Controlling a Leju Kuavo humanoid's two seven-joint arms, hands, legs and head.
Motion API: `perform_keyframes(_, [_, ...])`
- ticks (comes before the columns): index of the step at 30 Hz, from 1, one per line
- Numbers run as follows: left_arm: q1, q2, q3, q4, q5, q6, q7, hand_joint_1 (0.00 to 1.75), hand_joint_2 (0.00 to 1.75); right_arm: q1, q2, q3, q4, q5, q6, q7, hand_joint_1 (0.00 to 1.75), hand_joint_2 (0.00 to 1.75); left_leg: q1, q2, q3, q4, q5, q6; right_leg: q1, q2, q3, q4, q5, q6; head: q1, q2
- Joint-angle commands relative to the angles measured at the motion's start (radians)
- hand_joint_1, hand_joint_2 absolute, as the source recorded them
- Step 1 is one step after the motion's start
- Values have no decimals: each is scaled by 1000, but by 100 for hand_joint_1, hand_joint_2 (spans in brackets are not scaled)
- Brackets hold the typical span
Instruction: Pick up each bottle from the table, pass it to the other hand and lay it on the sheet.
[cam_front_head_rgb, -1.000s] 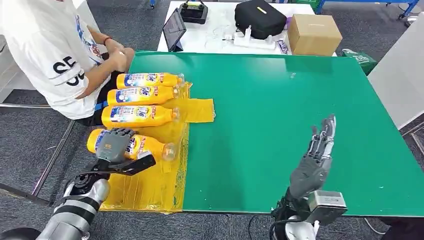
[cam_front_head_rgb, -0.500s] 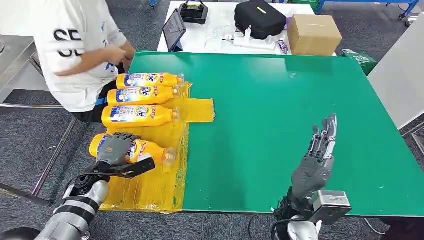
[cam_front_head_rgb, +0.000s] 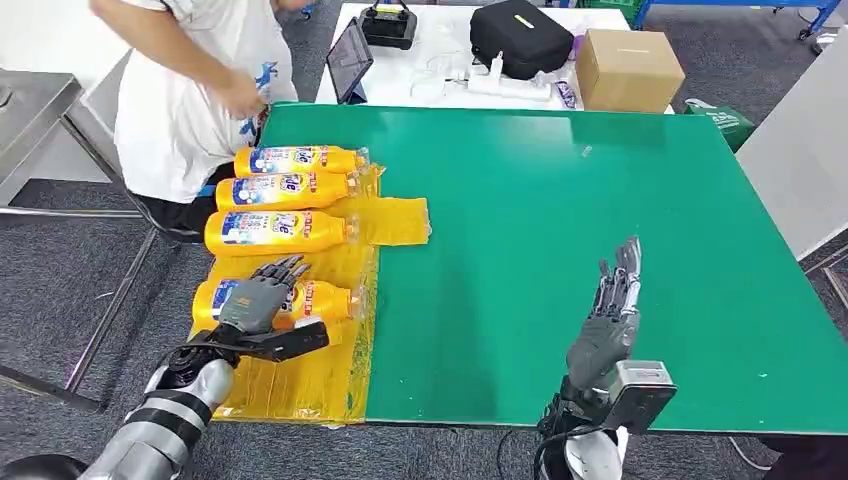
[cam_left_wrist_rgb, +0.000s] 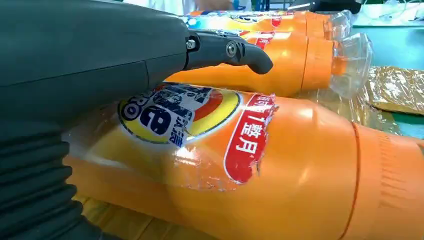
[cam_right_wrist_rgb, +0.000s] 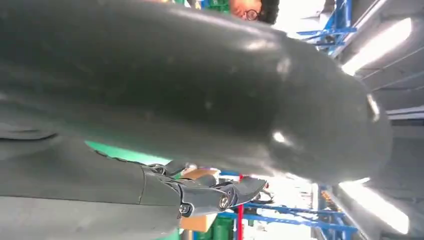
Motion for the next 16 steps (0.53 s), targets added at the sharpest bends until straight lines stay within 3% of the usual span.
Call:
perform_keyframes(1, [-13,19,-51,48,83,-63,-34,0,0,-46,19,-63,108,-13,5,4,0,0,2,2,3,-1,-1,-2,2,0,4,-2,1,-2,0,0])
perform_keyframes(4, [24,-7,12,-9,225,-76,-90,0,0,-55,20,-63,127,-18,5,2,0,0,1,2,3,-1,0,-1,1,1,3,-2,1,-2,0,0])
perform_keyframes(13, [36,-30,39,-39,264,-54,-94,0,0,-56,21,-60,130,-17,4,2,0,0,4,3,5,0,-1,-2,4,1,6,-2,0,-4,0,0])
perform_keyframes(14, [45,-61,77,-64,309,-9,-111,0,0,-56,19,-53,129,-13,5,3,0,0,1,1,3,0,0,-1,1,0,3,-1,0,-2,0,0])
perform_keyframes(15, [68,-119,147,-129,327,200,-164,0,0,-54,17,-38,132,5,6,15,0,0,2,1,3,0,-1,-1,2,0,4,-2,0,-2,0,0])
perform_keyframes(16, [89,-171,203,-215,399,300,-191,0,0,-57,20,-17,140,16,5,24,0,0,1,0,2,0,0,-1,1,0,3,-1,0,-1,0,0])
